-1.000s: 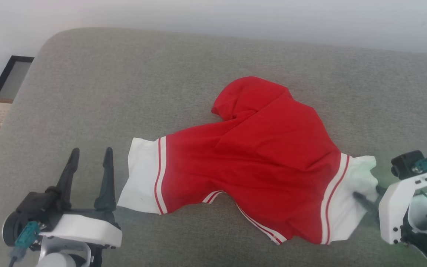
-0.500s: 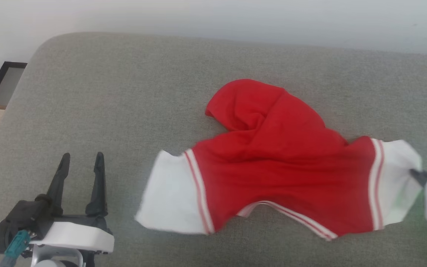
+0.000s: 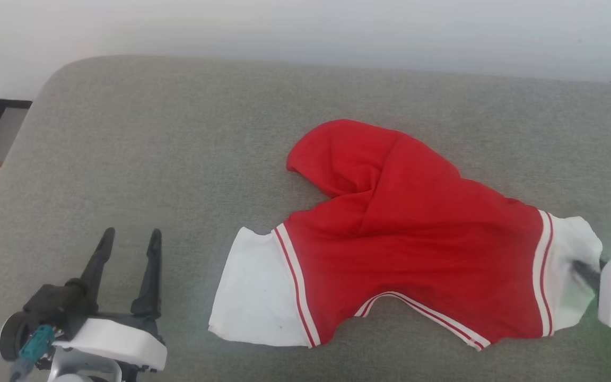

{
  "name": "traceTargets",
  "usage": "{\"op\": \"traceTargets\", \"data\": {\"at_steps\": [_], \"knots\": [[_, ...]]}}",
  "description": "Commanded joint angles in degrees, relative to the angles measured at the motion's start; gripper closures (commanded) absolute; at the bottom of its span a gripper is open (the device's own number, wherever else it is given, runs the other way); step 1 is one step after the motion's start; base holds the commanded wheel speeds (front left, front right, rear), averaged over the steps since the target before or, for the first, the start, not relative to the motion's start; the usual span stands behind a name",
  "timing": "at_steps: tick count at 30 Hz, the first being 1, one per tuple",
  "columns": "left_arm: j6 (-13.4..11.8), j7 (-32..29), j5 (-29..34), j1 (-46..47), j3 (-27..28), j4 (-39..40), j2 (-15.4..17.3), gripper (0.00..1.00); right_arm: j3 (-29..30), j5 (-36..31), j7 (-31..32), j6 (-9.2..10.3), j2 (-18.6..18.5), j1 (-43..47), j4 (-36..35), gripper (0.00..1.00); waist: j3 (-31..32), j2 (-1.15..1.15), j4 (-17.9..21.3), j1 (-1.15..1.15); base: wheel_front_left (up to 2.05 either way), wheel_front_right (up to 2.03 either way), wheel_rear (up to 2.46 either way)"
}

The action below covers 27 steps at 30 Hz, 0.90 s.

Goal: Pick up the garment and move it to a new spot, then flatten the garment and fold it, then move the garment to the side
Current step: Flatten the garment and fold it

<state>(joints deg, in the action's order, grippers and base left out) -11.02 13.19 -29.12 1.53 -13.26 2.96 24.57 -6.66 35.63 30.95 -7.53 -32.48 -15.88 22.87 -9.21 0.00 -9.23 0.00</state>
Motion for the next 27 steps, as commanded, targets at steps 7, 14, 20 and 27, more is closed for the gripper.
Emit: {"op": "traceTargets", "data": {"at_steps": [7, 14, 20, 27], "knots": [[0.93, -6.1, -1.36, 1.09, -0.85, 1.07, 2.56, 0.0, -1.59, 1.41, -3.34, 0.08, -0.27, -3.06, -0.74, 0.0, 1.36, 0.0, 2.87, 0.0, 0.0, 0.0, 0.0], [2.03, -15.26, -4.68, 1.32, -1.81, 2.07, 5.27, 0.0, 0.51, -0.9, -13.66, 0.05, -0.32, -4.23, -5.3, 0.0, 1.89, 0.0, 6.52, 0.0, 0.0, 0.0, 0.0], [1.32, -24.77, -8.69, 0.54, -2.78, 1.34, 6.21, 0.0, 3.98, -4.43, -23.88, 0.05, 2.04, -4.2, -8.39, 0.0, 1.57, 0.0, 9.2, 0.0, 0.0, 0.0, 0.0], [-2.05, -40.3, -12.37, 0.79, -4.94, -0.43, 8.11, 0.0, 8.09, -8.42, -32.47, 0.05, 5.78, -1.77, -10.52, 0.0, 0.37, 0.0, 12.3, 0.0, 0.0, 0.0, 0.0]]}}
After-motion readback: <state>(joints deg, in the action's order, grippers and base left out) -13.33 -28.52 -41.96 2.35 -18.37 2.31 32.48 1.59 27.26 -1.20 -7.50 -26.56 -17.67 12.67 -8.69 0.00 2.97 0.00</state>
